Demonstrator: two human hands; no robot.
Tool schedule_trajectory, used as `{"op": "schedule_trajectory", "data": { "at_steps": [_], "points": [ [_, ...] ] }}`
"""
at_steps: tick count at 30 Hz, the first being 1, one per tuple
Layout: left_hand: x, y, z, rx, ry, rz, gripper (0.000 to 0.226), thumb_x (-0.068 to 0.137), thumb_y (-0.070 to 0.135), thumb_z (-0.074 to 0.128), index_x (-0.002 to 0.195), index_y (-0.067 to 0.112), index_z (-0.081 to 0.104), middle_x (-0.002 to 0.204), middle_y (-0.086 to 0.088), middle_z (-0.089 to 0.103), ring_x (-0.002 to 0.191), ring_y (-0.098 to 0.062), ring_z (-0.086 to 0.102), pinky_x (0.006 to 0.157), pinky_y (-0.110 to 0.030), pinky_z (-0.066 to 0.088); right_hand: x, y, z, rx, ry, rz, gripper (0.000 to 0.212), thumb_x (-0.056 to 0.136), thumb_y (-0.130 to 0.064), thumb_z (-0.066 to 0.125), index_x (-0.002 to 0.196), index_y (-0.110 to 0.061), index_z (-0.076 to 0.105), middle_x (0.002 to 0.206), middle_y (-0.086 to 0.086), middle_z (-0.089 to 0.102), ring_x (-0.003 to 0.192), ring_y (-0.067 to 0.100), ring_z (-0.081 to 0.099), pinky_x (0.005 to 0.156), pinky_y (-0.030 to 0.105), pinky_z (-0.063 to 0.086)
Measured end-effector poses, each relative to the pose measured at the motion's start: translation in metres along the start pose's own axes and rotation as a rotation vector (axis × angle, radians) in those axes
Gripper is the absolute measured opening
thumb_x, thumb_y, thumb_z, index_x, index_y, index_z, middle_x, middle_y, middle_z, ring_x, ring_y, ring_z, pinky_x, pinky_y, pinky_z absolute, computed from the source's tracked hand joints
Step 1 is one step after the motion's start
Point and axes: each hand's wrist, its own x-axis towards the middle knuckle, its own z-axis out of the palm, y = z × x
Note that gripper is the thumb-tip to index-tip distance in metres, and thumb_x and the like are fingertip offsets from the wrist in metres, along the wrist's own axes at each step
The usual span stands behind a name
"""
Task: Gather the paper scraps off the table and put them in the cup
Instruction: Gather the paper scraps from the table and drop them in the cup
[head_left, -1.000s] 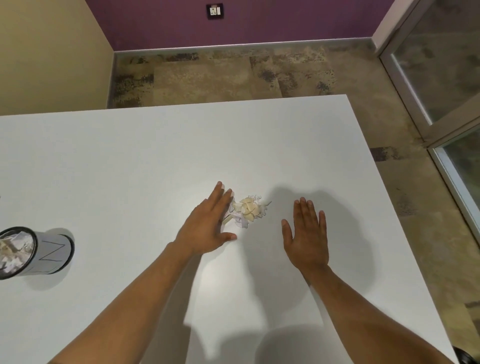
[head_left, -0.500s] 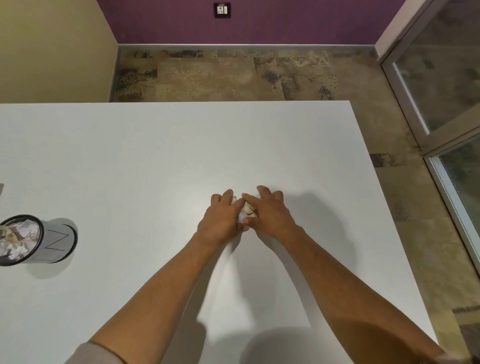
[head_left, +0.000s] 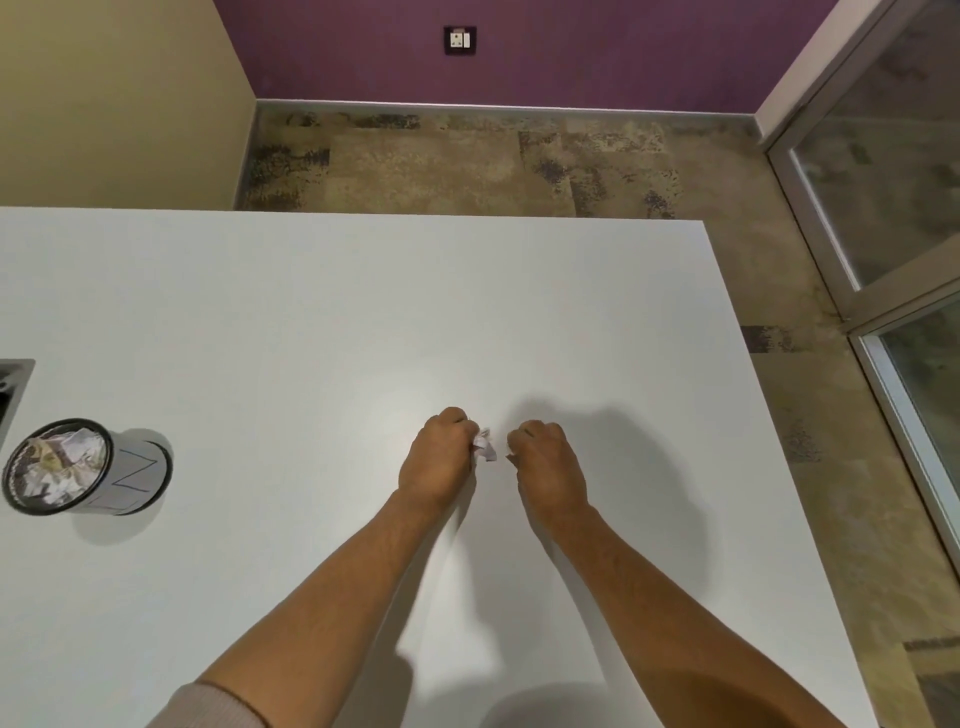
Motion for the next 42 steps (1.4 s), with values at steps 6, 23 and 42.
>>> {"op": "schedule_trajectory", "data": {
  "at_steps": [6,23,42],
  "points": [
    [-0.009,0.004,-0.014,-0.481,0.099,-0.29,0.02,0.082,0.014,0.068,0.064,0.018,0.074,0.056,0.014,0.06,0.057,0.002,0.055,0.055,-0.01,0.038,-0.001,-0.001,-0.012,0.695,0.097,0.511,0.011,0.081,-0.006,0.07,0.078,-0.015,0.076,0.077,0.002,0.073,0.074,0.021,0.068,0.07,0.032,0.054],
    [-0.104,-0.052,-0.11,-1.067,0.354,-0.53,0.008,0.075,0.021,0.08,0.08,0.027,0.08,0.08,0.001,0.076,0.085,-0.012,0.071,0.096,-0.039,0.053,-0.034,-0.103,-0.045,1.933,0.018,0.66,0.026,0.092,0.006,0.056,0.117,0.004,0.061,0.108,0.012,0.066,0.099,0.018,0.064,0.079,0.018,0.057],
    [-0.183,-0.193,-0.23,-0.513,0.599,-0.84,0.008,0.074,0.005,0.072,0.069,0.0,0.068,0.067,-0.01,0.061,0.064,-0.022,0.051,0.051,-0.024,0.04,-0.047,-0.271,-0.029,1.873,-0.253,0.585,0.023,0.091,0.008,0.056,0.113,0.005,0.063,0.105,0.013,0.068,0.101,0.021,0.064,0.084,0.022,0.056]
  ]
}}
